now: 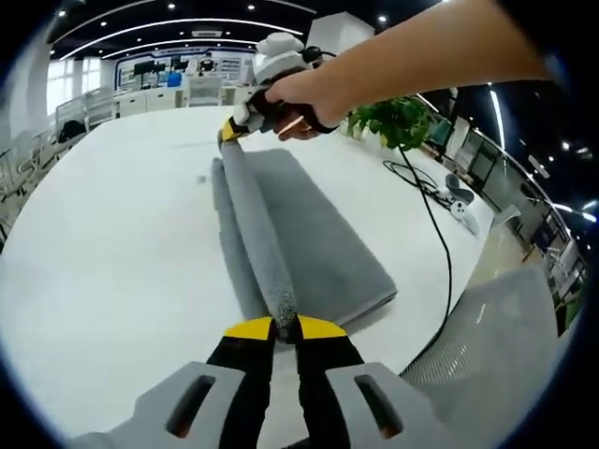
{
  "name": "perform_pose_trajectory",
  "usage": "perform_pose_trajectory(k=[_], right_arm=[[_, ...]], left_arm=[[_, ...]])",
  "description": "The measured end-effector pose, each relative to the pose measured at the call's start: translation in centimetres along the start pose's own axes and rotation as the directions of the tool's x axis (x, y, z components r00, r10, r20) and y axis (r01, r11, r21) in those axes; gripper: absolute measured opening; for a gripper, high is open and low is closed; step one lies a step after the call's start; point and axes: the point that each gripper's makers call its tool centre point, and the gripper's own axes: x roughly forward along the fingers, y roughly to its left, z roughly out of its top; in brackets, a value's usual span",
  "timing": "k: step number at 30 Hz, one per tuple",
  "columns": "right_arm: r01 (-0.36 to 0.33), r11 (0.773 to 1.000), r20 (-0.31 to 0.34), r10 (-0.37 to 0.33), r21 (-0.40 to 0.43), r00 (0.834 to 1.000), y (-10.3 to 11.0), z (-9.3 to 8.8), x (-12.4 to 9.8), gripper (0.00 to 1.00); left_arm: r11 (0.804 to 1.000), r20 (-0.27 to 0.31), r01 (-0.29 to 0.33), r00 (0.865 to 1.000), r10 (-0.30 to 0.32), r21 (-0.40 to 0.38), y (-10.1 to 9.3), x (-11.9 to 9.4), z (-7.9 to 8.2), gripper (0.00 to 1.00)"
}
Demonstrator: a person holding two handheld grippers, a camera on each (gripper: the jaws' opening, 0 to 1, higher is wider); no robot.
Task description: Fold the towel on the table until its edges align and the towel forms a compact rectangular stack.
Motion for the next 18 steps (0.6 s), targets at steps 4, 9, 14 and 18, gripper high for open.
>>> perform_pose_trajectory(k=[4,9,14,18], right_arm=[[0.002,1.0,0.0,-0.002,0.004,1.0,0.1,-0.2,0.4,0.0],[0.004,1.0,0.015,-0.004,-0.004,1.0,0.2,-0.1,0.6,0.01],[-0.012,1.0,0.043,0.012,0.009,0.999,0.5,0.3,0.6,0.02],[-0.015,1.0,0.062,0.016,-0.011,0.998,0.5,0.8,0.3,0.05]], left_arm=[[1.0,0.005,-0.012,1.0,0.012,-0.006,0.5,0.0,0.2,0.14],[1.0,0.026,-0.023,0.999,0.023,0.007,0.9,-0.1,0.7,0.16],[1.0,0.052,-0.021,0.998,0.02,0.014,0.8,-0.3,1.3,0.17],[1.0,0.067,-0.015,0.998,0.014,0.013,0.8,-0.4,1.7,0.17]])
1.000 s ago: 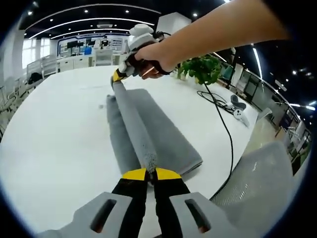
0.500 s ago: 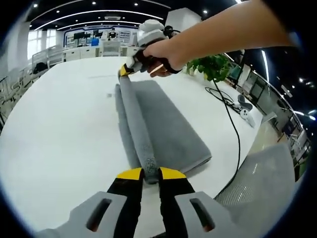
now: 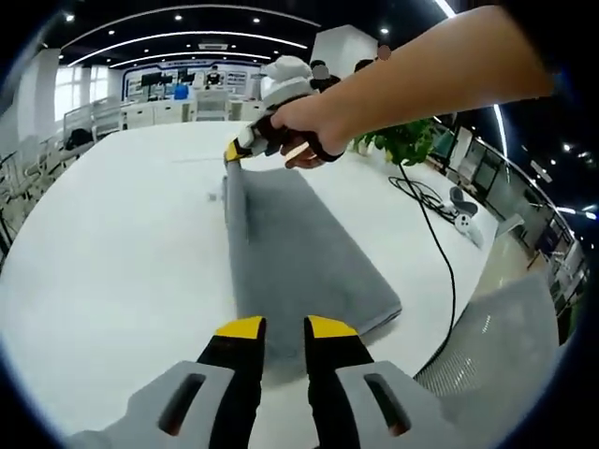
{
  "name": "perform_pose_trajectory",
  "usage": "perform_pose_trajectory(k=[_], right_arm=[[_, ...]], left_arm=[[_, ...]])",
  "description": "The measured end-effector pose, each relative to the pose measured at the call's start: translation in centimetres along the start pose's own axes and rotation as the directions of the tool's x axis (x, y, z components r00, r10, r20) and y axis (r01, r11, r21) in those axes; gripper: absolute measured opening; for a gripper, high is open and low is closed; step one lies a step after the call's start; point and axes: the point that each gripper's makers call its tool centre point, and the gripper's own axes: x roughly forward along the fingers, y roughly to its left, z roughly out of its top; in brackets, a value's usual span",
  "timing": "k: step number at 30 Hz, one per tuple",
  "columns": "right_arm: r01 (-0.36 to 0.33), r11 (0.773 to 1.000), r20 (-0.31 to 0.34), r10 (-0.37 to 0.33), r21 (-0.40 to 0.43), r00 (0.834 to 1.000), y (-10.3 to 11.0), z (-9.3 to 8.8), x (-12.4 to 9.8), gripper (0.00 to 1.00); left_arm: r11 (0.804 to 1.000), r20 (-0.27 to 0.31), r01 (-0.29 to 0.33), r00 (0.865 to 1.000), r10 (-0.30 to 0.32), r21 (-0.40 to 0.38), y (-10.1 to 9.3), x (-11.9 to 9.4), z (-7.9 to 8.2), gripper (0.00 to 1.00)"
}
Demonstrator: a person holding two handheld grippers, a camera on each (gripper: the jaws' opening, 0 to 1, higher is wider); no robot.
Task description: Fold the towel on the table until its edges align and the towel forms a compact rectangular stack.
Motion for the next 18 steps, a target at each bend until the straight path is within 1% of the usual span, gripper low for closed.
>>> perform_pose_trajectory(k=[3,8,15,18], right_arm=[[-0.009,1.0,0.036,0.009,-0.004,0.999,-0.1,0.7,-0.4,0.12],[-0.019,1.0,0.046,0.019,-0.008,0.999,-0.3,1.4,-0.8,0.15],[-0.02,1.0,0.066,0.021,-0.012,0.998,-0.7,2.1,-1.4,0.23],[-0.024,0.999,0.077,0.027,-0.04,0.997,-0.6,2.6,-1.7,0.27]], left_arm=[[1.0,0.005,-0.003,1.0,0.003,0.01,0.2,0.0,0.3,0.18],[1.0,0.01,-0.005,1.0,0.005,0.027,0.3,0.0,0.7,0.18],[0.999,0.02,-0.005,1.0,0.004,0.038,0.2,0.0,1.3,0.19],[0.999,0.03,-0.006,1.0,0.005,0.044,0.1,-0.2,1.7,0.2]])
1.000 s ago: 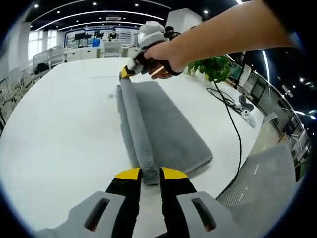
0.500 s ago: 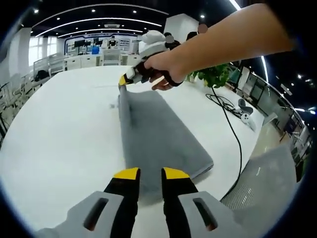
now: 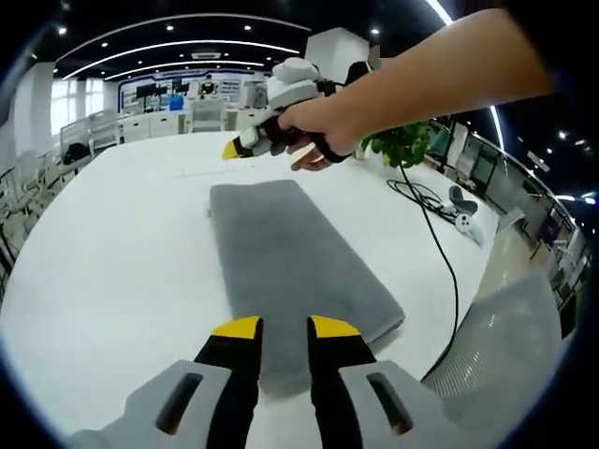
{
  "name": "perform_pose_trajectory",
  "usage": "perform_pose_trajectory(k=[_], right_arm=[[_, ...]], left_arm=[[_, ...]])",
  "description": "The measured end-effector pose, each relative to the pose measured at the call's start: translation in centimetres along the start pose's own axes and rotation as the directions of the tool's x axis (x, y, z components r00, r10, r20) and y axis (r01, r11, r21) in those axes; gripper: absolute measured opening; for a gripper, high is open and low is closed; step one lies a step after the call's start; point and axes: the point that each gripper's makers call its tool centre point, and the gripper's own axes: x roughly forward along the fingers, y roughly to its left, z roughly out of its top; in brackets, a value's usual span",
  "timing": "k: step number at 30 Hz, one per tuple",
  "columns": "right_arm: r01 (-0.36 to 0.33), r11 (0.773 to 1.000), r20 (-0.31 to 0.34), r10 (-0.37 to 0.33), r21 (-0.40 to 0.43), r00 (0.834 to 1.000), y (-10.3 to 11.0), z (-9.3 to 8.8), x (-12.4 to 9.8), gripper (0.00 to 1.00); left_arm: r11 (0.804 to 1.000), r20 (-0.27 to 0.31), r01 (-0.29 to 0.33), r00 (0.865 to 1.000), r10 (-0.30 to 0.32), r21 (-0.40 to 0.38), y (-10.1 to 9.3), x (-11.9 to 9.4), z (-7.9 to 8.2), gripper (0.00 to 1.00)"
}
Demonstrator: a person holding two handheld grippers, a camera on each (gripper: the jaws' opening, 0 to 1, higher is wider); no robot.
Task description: Fold the towel on the table until its edges align and the towel forms a compact rectangular stack.
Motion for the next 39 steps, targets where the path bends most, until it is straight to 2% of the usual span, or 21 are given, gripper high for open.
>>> perform_pose_trajectory(k=[12,19,24,28,29,39], right_arm=[[-0.029,0.997,0.035,0.032,-0.065,0.999,0.0,1.6,-1.0,0.45],[-0.059,0.993,0.058,0.065,-0.102,0.996,-0.7,2.4,-1.8,0.45],[-0.068,0.989,0.072,0.078,-0.133,0.994,-0.7,2.8,-3.3,0.48],[-0.072,0.985,0.089,0.087,-0.155,0.992,0.1,3.0,-5.0,0.48],[-0.074,0.984,0.088,0.089,-0.162,0.992,-0.3,3.1,-5.1,0.48],[-0.068,0.978,0.08,0.085,-0.196,0.993,-1.7,1.5,-7.8,0.49]], left_arm=[[0.998,0.02,-0.002,1.0,0.001,0.066,0.5,-0.3,1.1,0.25],[0.993,0.039,0.004,0.999,-0.009,0.114,0.8,-0.6,2.3,0.27],[0.99,0.042,0.015,0.999,-0.022,0.141,1.0,-0.5,2.9,0.28],[0.986,0.044,0.018,0.999,-0.026,0.165,1.1,-0.4,3.3,0.28],[0.986,0.041,0.019,0.999,-0.026,0.167,1.1,-0.4,3.4,0.29],[0.977,0.031,0.023,0.999,-0.03,0.211,1.6,0.0,4.2,0.3]])
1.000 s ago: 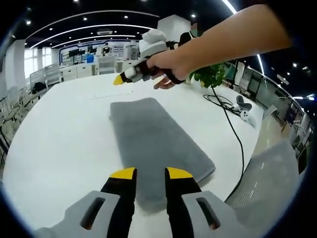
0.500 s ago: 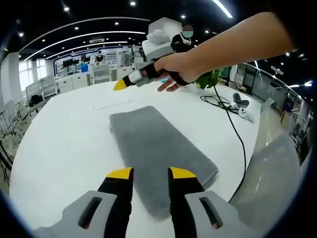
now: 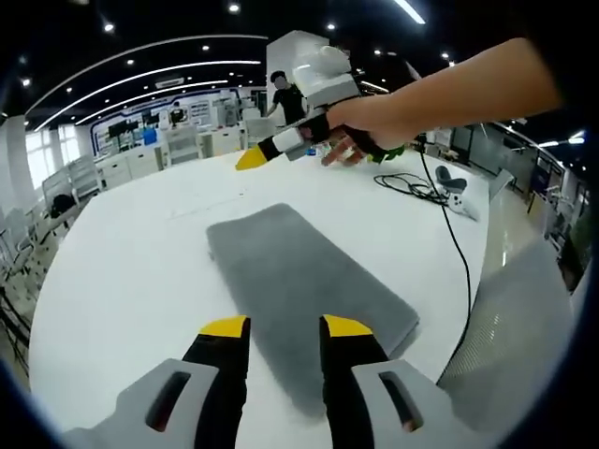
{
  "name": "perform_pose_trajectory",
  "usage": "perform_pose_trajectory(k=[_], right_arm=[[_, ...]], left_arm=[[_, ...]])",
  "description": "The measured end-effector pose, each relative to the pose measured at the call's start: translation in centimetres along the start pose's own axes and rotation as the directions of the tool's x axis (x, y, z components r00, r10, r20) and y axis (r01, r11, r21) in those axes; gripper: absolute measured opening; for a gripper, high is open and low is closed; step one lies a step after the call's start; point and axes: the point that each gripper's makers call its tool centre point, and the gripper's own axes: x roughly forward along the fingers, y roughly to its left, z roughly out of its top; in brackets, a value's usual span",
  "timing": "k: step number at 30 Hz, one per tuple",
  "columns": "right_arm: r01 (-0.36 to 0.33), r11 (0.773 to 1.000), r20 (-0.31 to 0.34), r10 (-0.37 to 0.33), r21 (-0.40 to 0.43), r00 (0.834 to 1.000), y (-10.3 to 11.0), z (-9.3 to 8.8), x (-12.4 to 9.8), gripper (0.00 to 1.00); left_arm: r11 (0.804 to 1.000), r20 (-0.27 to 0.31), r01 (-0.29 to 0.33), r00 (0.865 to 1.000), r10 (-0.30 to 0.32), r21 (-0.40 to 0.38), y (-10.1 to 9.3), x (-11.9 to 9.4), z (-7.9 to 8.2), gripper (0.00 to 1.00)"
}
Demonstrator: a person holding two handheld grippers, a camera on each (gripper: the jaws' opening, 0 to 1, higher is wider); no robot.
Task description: Fold the towel on the table until its edges align and the towel forms a compact rectangular stack.
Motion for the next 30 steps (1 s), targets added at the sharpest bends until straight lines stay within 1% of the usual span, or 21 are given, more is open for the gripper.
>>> perform_pose_trajectory(k=[2,6,11,13,15,19,20,22,25,30], right_arm=[[0.007,1.0,-0.004,-0.007,0.005,1.0,0.1,-0.4,-0.8,0.49],[0.014,1.0,-0.005,-0.014,0.01,1.0,-0.3,-1.1,-1.8,0.49],[0.016,1.0,-0.013,-0.016,0.004,1.0,0.1,-1.7,-3.0,0.5],[0.015,1.0,-0.017,-0.015,0.002,1.0,-0.3,-2.0,-3.3,0.5],[0.012,1.0,-0.017,-0.012,-0.011,1.0,-0.6,-2.2,-3.6,0.51],[0.007,1.0,-0.011,-0.007,-0.013,1.0,-0.2,-2.4,-4.5,0.52],[0.003,1.0,-0.01,-0.003,-0.01,1.0,-0.4,-2.6,-4.7,0.53],[0.002,1.0,-0.011,-0.002,-0.013,1.0,0.0,-2.8,-5.2,0.54],[-0.005,1.0,-0.01,0.005,-0.012,1.0,0.1,-3.4,-5.6,0.55],[-0.019,1.0,-0.028,0.019,-0.019,0.999,1.6,-4.6,-6.6,0.56]], left_arm=[[1.0,-0.001,0.002,1.0,-0.002,0.009,0.1,0.1,0.1,0.3],[1.0,-0.005,0.011,1.0,-0.011,0.027,0.4,0.5,0.4,0.3],[0.999,-0.006,0.023,1.0,-0.023,0.048,0.8,0.9,1.1,0.32],[0.998,-0.007,0.028,1.0,-0.028,0.047,1.0,1.1,1.4,0.33],[0.997,-0.006,0.029,1.0,-0.029,0.066,1.3,1.2,1.8,0.34],[0.997,-0.004,0.041,0.999,-0.041,0.061,1.5,1.4,2.1,0.34],[0.997,-0.008,0.042,0.999,-0.042,0.062,1.6,1.5,2.1,0.35],[0.997,-0.008,0.043,0.999,-0.043,0.057,1.8,1.7,2.3,0.35],[0.997,-0.011,0.046,0.999,-0.045,0.056,2.1,2.0,2.5,0.39],[0.998,-0.023,0.037,0.999,-0.036,0.05,2.8,2.7,2.7,0.46]])
